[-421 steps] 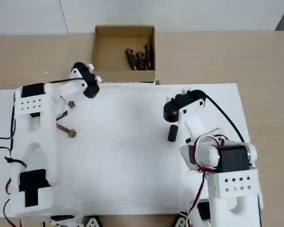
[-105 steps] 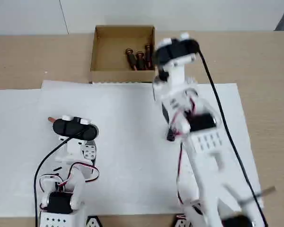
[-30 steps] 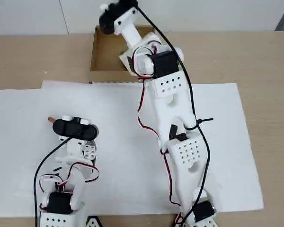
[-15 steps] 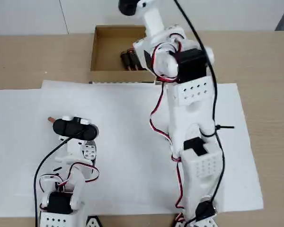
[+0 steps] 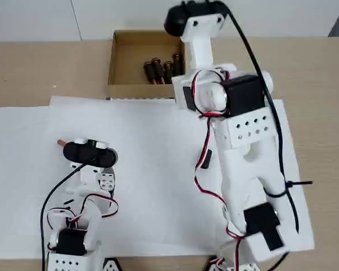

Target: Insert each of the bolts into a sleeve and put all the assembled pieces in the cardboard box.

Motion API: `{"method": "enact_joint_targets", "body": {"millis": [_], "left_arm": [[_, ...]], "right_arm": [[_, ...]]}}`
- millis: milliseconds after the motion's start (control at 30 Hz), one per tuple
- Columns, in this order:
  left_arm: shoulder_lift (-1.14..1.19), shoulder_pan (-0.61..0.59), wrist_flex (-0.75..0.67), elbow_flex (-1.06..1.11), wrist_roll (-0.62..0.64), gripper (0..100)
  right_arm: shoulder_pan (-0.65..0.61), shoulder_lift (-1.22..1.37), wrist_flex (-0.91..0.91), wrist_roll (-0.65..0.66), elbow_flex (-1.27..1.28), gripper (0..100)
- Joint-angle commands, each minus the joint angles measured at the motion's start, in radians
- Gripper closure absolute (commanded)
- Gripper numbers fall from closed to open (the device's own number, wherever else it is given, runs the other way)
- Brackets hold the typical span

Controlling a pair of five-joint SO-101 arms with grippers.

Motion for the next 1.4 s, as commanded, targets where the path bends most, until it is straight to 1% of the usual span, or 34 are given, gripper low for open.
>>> {"method": "enact_joint_targets", "body": {"millis": [0, 167, 367, 467, 567, 733, 1167, 1300, 1367], "left_arm": [[-0.009, 0.000, -0.002, -0.002, 0.000, 99], [-0.009, 0.000, -0.002, -0.002, 0.002, 99], [-0.009, 0.000, -0.002, -0.002, 0.002, 99], [-0.009, 0.000, -0.002, -0.002, 0.002, 99], [-0.009, 0.000, -0.002, -0.002, 0.002, 99], [-0.009, 0.000, -0.002, -0.002, 0.002, 99], [-0.009, 0.000, -0.002, -0.002, 0.002, 99], [-0.009, 0.000, -0.002, -0.002, 0.002, 99], [-0.009, 0.000, -0.002, -0.002, 0.002, 99]], "right_arm": [[0.008, -0.079, -0.001, -0.069, 0.098, 99.5], [0.008, -0.130, -0.001, -0.146, 0.282, 99.5], [0.010, -0.162, -0.008, -0.161, 0.552, 99.5], [0.019, -0.162, -0.062, -0.161, 0.652, 99.5], [0.056, -0.162, -0.133, -0.161, 0.730, 99.5], [0.120, -0.156, -0.245, -0.153, 0.832, 99.5], [0.117, -0.154, -0.426, -0.150, 1.034, 99.4], [0.117, -0.154, -0.435, -0.149, 1.040, 99.4], [0.117, -0.154, -0.435, -0.115, 1.039, 99.4]]}}
